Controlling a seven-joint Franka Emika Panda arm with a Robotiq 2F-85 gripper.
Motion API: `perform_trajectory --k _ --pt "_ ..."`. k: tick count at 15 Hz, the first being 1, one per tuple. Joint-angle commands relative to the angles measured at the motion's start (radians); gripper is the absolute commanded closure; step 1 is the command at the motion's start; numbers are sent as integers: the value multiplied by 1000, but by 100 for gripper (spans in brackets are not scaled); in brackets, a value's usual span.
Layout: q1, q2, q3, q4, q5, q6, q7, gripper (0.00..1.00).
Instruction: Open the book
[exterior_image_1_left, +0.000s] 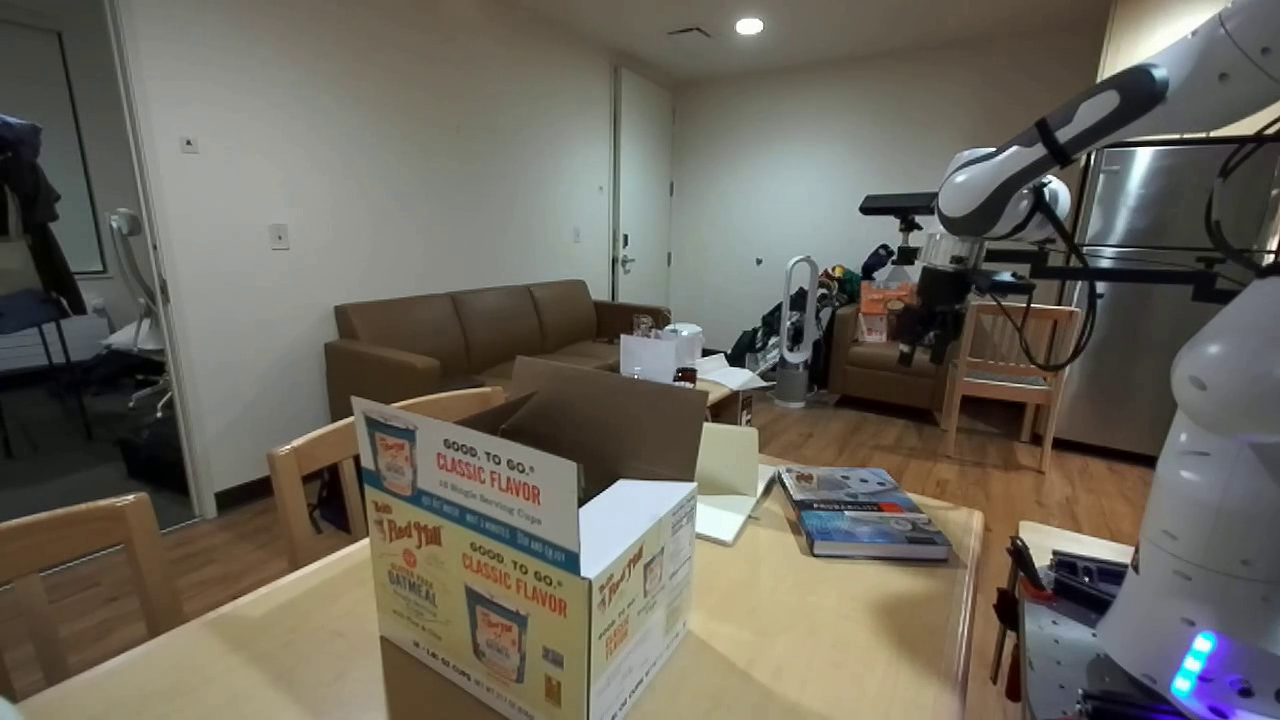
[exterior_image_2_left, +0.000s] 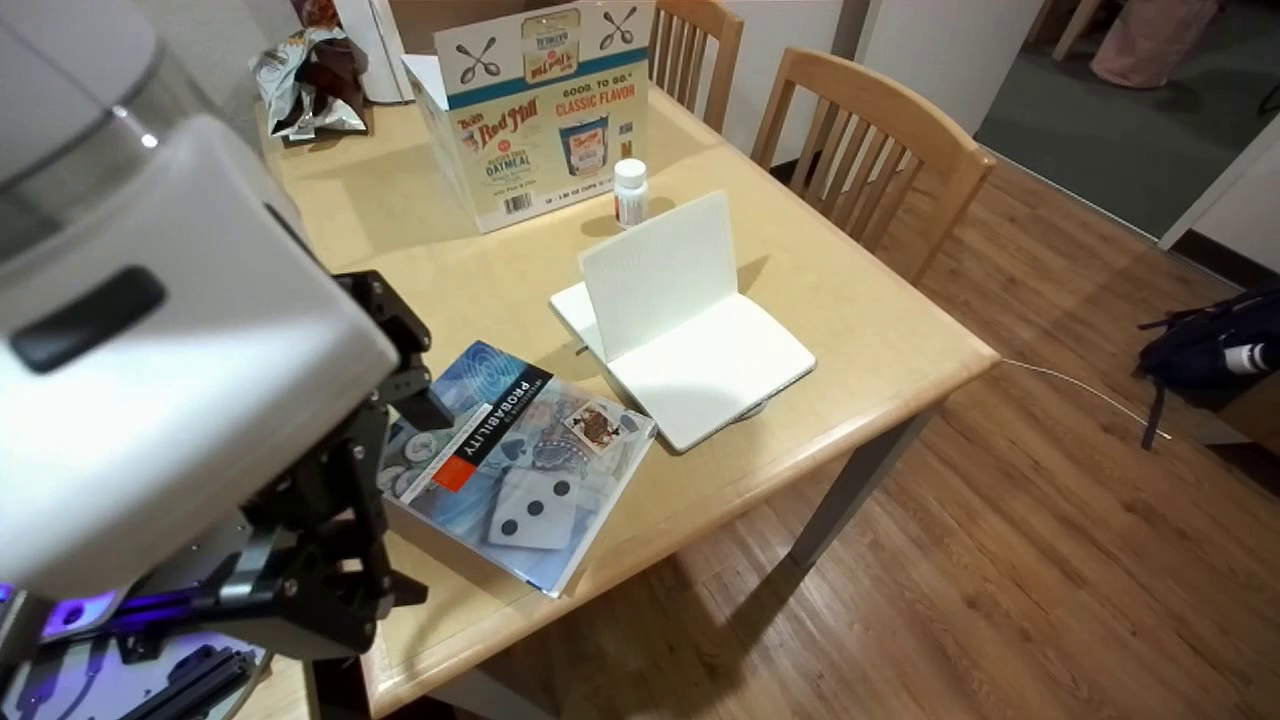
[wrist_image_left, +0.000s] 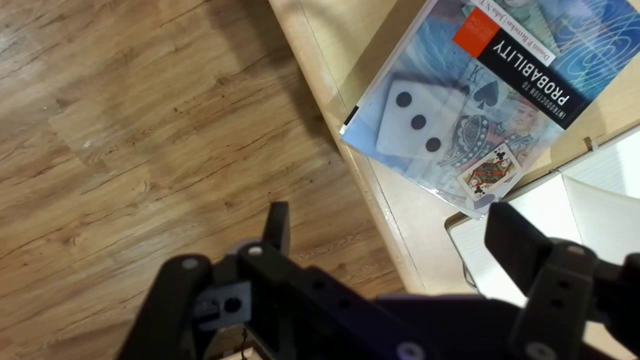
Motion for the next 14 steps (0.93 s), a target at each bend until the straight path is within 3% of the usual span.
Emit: perform_trajectory --k 1,7,10,14 --pt "-18 14 41 25 -6 23 38 0" --pt "-33 50 84 11 -18 198 151 0" --pt "-75 80 103 -37 -54 309 230 0" --pt "-111 107 77 -103 -19 374 263 0"
